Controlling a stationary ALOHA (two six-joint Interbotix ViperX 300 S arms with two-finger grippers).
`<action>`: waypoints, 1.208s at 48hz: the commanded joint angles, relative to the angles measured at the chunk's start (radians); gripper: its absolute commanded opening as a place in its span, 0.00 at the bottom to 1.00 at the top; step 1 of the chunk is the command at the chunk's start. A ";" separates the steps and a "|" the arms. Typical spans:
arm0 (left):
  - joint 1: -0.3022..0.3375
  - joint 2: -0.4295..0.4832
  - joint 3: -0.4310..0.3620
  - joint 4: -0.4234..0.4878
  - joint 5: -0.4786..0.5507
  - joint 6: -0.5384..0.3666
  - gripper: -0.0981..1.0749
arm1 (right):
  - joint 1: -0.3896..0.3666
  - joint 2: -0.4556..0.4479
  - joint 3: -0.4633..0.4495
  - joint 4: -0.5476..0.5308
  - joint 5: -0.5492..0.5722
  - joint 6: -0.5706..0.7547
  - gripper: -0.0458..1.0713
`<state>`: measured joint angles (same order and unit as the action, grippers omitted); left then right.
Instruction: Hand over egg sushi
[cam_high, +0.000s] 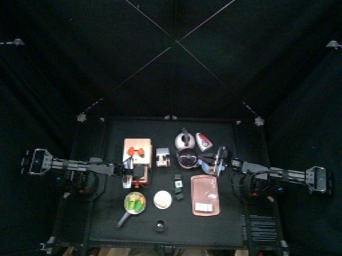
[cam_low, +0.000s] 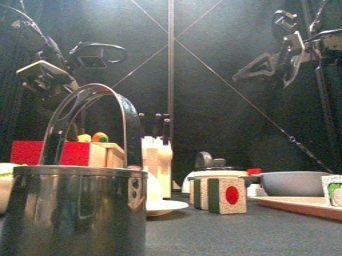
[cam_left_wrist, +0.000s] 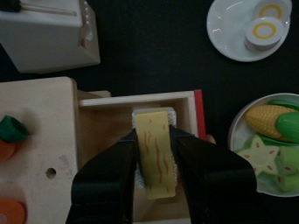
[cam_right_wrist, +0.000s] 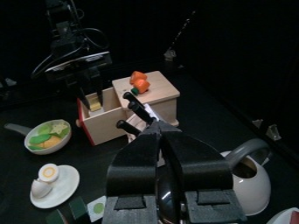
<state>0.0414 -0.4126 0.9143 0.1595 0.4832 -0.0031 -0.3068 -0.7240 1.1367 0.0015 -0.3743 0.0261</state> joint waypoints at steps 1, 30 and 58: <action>-0.003 -0.008 -0.020 0.000 -0.003 0.000 0.63 | 0.003 -0.002 -0.021 0.000 -0.009 0.002 0.05; -0.049 -0.098 -0.207 -0.209 0.008 -0.002 0.63 | 0.097 -0.020 0.034 -0.028 -0.074 0.002 0.05; -0.080 0.410 -0.643 -0.167 0.020 0.005 0.63 | 0.114 -0.110 0.089 -0.031 -0.071 0.000 0.05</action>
<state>-0.0383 -0.0583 0.3590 -0.0353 0.5016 0.0000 -0.1948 -0.8130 1.2257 -0.0291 -0.4387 0.0276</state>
